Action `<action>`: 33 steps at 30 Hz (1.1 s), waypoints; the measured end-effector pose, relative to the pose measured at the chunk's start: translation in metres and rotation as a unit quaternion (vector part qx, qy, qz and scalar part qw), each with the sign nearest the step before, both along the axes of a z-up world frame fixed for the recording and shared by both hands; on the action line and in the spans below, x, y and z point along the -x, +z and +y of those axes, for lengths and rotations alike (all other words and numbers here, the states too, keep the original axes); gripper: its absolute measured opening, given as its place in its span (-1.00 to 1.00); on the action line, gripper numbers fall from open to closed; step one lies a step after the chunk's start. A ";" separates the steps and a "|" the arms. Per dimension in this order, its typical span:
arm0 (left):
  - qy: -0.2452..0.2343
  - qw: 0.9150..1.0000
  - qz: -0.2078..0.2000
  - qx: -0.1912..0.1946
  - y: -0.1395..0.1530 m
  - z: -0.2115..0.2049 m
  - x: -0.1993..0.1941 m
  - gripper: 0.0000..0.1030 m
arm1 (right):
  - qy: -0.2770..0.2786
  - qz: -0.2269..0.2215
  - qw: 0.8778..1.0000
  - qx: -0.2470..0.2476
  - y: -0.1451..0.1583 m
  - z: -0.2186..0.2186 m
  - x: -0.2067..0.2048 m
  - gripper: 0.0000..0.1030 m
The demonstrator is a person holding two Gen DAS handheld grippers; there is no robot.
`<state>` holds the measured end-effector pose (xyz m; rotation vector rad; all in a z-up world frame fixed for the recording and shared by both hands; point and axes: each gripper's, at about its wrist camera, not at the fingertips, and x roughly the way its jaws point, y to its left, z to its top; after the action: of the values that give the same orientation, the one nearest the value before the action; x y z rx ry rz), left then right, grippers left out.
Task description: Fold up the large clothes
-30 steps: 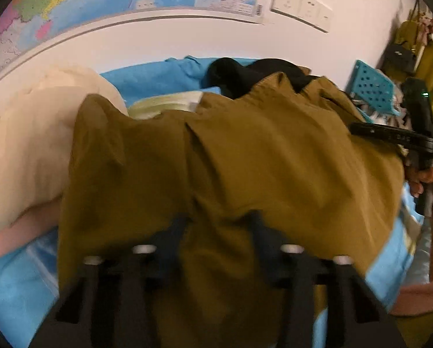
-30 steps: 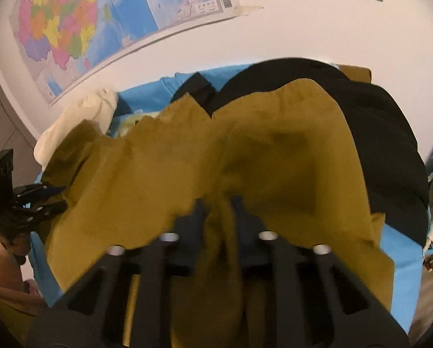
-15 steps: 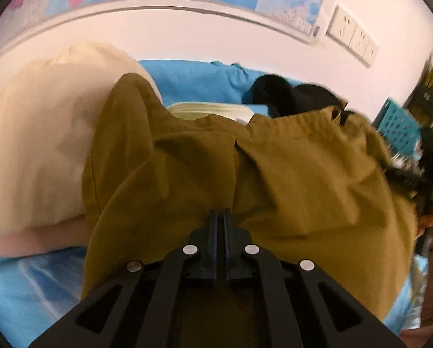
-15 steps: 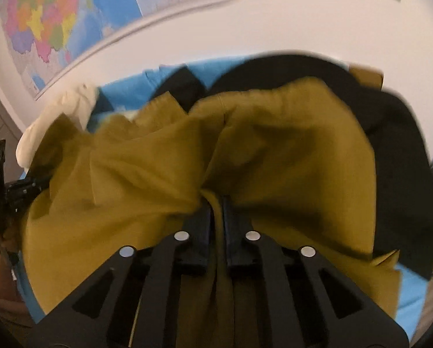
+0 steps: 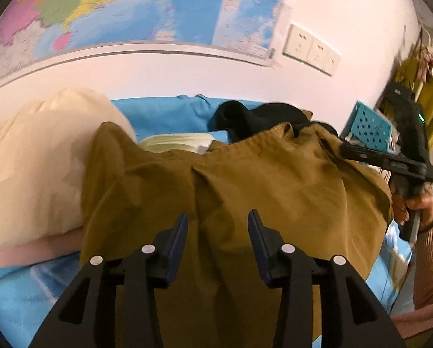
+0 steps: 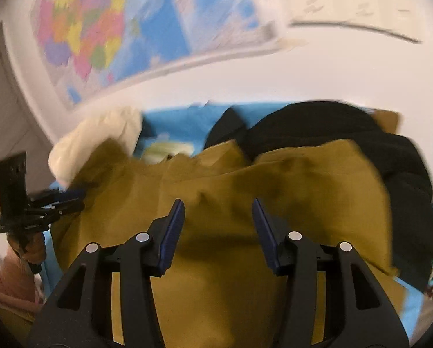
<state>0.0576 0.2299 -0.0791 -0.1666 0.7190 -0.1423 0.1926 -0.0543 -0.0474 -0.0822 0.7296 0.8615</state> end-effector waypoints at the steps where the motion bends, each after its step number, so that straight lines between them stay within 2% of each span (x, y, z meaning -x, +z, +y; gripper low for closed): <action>1: -0.002 1.000 0.008 -0.007 -0.003 -0.004 -0.004 -0.14 | 0.001 0.005 1.000 0.017 -0.007 0.014 -0.006 -0.09; 4: -0.001 0.999 0.037 -0.013 -0.018 -0.007 -0.015 -0.11 | -0.009 0.042 0.997 0.063 -0.032 0.039 -0.029 -0.16; 6: 0.006 0.999 0.050 -0.012 -0.027 -0.004 -0.019 -0.10 | -0.011 0.059 0.997 0.053 -0.037 0.038 -0.035 -0.24; 7: 0.004 0.999 0.049 -0.006 -0.029 -0.002 -0.019 -0.09 | -0.010 0.062 0.997 0.044 -0.035 0.035 -0.035 -0.32; 8: 0.003 0.999 0.047 0.000 -0.029 0.000 -0.018 -0.09 | -0.005 0.065 0.997 0.027 -0.032 0.031 -0.034 -0.55; 9: 0.003 0.999 0.047 0.005 -0.028 0.002 -0.018 -0.09 | 0.000 0.066 0.998 0.018 -0.029 0.030 -0.033 -0.70; 12: 0.004 0.999 0.049 0.007 -0.028 0.002 -0.018 -0.09 | -0.001 0.046 0.999 0.004 -0.018 0.030 -0.026 -0.90; 15: 0.003 0.999 0.047 0.004 -0.028 0.000 -0.016 -0.07 | 0.006 0.007 0.999 -0.052 0.007 0.022 -0.015 -0.92; 17: 0.002 0.999 0.046 0.005 -0.029 0.001 -0.016 -0.06 | -0.009 -0.016 0.998 -0.058 0.018 0.017 -0.014 -0.86; 18: 0.002 0.999 0.047 0.008 -0.029 0.002 -0.016 -0.06 | -0.012 0.011 0.999 -0.049 0.014 0.017 -0.021 -0.62; 19: 0.001 0.999 0.047 0.009 -0.029 0.002 -0.016 -0.05 | -0.018 0.042 0.998 -0.042 0.007 0.017 -0.029 -0.52; 22: -0.001 0.999 0.046 0.012 -0.030 0.002 -0.017 -0.01 | -0.025 0.082 0.996 -0.018 -0.011 0.021 -0.042 -0.41; 24: -0.003 0.999 0.045 0.009 -0.030 0.001 -0.017 0.01 | -0.023 0.120 0.992 -0.030 -0.021 0.022 -0.048 -0.01; 28: -0.005 0.999 0.045 0.011 -0.030 0.001 -0.018 0.07 | -0.021 0.143 0.989 -0.037 -0.028 0.029 -0.056 0.03; 31: -0.005 0.999 0.045 0.013 -0.030 0.001 -0.018 0.08 | -0.019 0.130 0.991 -0.022 -0.028 0.036 -0.057 -0.51; 32: -0.006 0.999 0.044 0.013 -0.030 0.001 -0.018 0.08 | -0.015 0.125 0.992 -0.024 -0.027 0.036 -0.056 -0.83; 33: -0.005 0.999 0.044 0.015 -0.030 0.002 -0.018 0.08 | -0.017 0.111 0.993 -0.028 -0.022 0.036 -0.053 -0.90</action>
<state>0.0756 0.2316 -0.1086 -0.1981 0.8065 -0.1563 0.2454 -0.0187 -0.0693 0.0781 0.9110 0.8656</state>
